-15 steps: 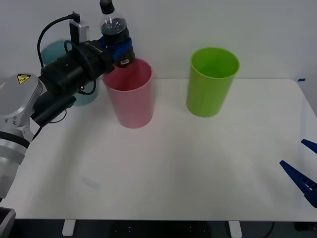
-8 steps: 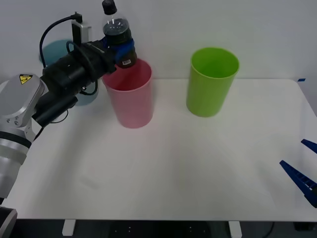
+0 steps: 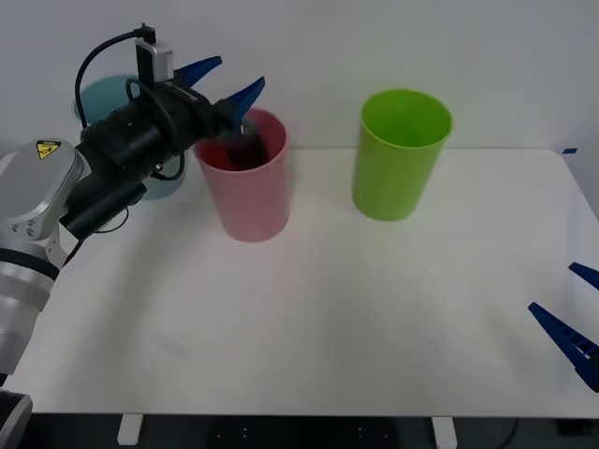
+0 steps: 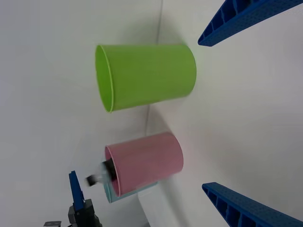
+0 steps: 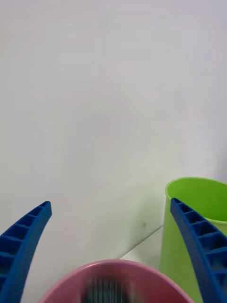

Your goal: Grasp the object on the table and drop it into the matching bin: aluminum can to the light blue bin, PET bottle to the pink bin.

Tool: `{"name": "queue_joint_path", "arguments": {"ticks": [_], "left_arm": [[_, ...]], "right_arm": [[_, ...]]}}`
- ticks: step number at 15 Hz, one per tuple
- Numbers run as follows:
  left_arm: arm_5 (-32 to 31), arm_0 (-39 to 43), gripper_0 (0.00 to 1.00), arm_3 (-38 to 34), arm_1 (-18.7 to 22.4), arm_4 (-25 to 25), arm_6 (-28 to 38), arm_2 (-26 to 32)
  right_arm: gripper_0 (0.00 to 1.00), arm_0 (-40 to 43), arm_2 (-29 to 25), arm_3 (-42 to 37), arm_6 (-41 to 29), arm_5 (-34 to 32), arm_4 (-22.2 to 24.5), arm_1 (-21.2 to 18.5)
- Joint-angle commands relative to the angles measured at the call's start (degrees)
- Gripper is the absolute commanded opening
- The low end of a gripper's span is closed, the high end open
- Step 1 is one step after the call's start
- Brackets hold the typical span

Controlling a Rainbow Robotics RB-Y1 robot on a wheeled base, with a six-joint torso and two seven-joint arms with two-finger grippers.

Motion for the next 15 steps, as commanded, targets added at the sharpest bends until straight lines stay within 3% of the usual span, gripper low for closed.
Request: {"name": "queue_joint_path", "arguments": {"ticks": [1,9,15], "left_arm": [[-0.4,0.3,1.00,0.0,0.0,0.5,-0.1,0.0],[-2.4,7.7,1.00,-6.4,1.1,3.8,-1.1,4.1],[-6.8,18.1,1.00,-14.4,3.1,5.2,-1.0,11.3]], "right_arm": [[1.00,0.0,0.0,0.0,0.0,0.0,0.0,0.0],[1.00,0.0,0.0,0.0,0.0,0.0,0.0,0.0],[1.00,0.0,0.0,0.0,0.0,0.0,0.0,0.0]]}}
